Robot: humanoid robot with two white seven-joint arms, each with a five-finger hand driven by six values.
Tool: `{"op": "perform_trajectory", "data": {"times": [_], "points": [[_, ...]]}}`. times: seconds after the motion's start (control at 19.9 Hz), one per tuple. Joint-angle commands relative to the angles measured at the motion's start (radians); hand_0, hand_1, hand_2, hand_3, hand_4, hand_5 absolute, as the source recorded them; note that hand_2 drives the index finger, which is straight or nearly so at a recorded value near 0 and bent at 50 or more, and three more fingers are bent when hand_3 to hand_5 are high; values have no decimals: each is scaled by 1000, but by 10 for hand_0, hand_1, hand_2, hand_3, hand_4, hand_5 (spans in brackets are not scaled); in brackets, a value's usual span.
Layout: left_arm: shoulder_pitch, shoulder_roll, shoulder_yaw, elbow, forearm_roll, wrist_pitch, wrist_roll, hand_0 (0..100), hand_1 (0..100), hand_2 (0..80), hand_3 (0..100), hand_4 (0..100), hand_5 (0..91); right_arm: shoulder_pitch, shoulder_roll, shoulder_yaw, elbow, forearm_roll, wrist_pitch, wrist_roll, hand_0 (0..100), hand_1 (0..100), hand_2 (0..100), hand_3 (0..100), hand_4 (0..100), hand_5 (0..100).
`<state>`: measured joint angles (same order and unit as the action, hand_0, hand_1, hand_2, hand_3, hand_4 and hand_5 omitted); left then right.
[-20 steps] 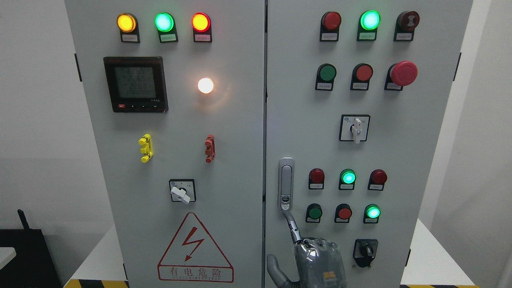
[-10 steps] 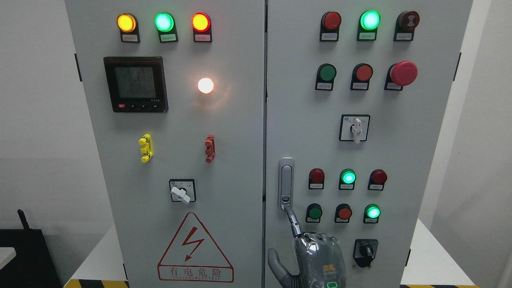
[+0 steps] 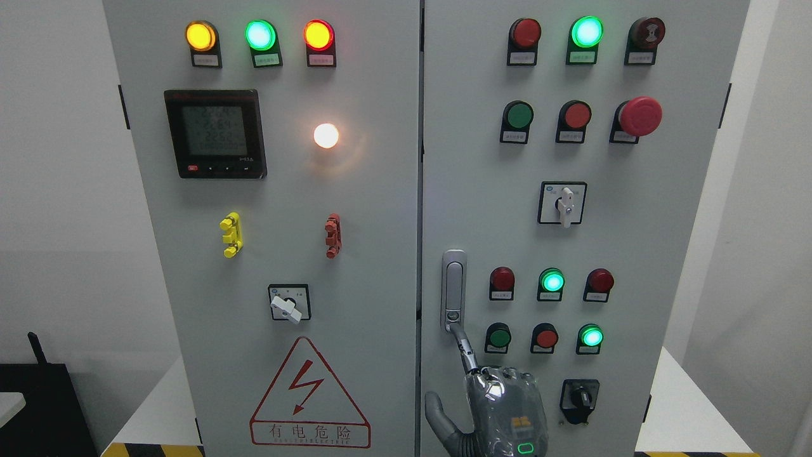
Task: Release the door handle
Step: 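Move the right hand up alongside the silver lever handle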
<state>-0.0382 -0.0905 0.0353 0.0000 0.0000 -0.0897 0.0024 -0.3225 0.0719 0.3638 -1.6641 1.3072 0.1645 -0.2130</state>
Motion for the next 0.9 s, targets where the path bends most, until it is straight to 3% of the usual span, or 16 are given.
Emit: {"op": "perform_trajectory", "data": {"times": [0.0,0.85], "points": [[0,0,0,-9,-28,-1,1,120,389,0,0,0,0,-3,-1,-2,17,0,3,0,407,413,0,1000,1000,1000],[0,0,0,-9,-28,-1,1,120,389,0,0,0,0,0,-1,1,15,0,16,33,407,411,0,1000,1000,1000]]}}
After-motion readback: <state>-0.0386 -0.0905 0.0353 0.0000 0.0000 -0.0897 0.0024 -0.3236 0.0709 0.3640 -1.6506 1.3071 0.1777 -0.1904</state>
